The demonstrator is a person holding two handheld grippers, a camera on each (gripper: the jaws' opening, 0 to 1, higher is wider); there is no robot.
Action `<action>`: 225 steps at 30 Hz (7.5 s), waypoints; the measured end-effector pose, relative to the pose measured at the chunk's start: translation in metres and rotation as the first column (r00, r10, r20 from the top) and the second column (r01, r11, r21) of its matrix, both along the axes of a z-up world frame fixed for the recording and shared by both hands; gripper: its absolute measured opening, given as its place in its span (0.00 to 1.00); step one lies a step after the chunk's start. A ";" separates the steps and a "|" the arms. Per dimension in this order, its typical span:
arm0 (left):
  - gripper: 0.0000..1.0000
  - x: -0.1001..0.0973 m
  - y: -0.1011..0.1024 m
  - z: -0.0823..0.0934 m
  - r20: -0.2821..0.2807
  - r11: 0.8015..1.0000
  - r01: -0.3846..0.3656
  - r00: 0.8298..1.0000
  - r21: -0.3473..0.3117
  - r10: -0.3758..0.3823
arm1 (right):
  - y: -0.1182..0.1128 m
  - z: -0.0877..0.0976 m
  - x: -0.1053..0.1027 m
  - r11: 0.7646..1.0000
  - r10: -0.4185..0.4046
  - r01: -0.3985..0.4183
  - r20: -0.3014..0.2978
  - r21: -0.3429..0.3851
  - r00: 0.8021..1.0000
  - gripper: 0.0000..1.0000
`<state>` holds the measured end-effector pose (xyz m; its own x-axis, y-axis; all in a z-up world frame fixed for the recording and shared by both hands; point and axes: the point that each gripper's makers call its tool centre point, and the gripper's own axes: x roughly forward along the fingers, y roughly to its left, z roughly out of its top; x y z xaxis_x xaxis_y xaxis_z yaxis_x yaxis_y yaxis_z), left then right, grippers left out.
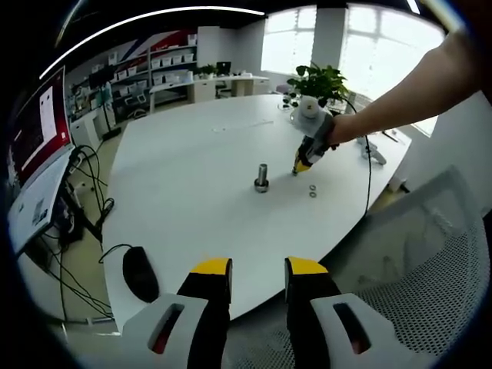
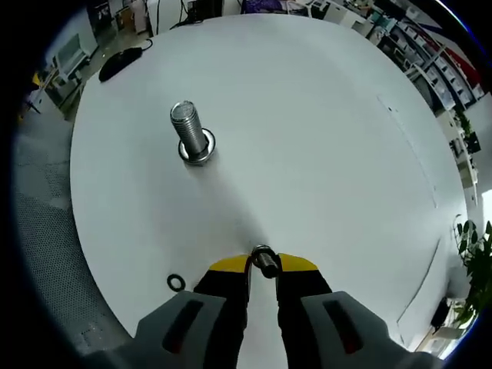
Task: Place the washer onto the threaded stud by aligning its center hole with the stud, sliding it down to the base, and recovering from edge contact or off-axis alignment until the washer reaches the visible bottom stop.
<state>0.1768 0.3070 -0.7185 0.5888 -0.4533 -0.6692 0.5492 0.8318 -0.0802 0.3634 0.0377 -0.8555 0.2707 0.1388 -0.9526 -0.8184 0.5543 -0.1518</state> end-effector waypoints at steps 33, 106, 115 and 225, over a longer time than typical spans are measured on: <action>0.25 0.000 -0.001 0.000 0.003 1.000 0.005 1.000 -0.001 -0.005 | -0.012 -0.004 -0.030 0.998 -0.058 0.059 -0.037 0.014 0.998 0.18; 0.25 0.002 0.000 0.002 0.019 1.000 0.004 1.000 0.011 -0.004 | 0.020 -0.014 -0.091 0.995 0.097 -0.100 -0.162 -0.012 0.982 0.15; 0.25 0.001 0.000 0.001 0.015 1.000 0.006 1.000 0.016 -0.006 | 0.020 -0.016 -0.090 0.988 0.119 -0.133 -0.148 -0.085 0.982 0.15; 0.24 0.000 0.003 -0.005 -0.015 1.000 -0.003 1.000 0.028 0.003 | 0.002 0.000 0.002 0.990 -0.116 0.114 0.029 0.077 0.993 0.16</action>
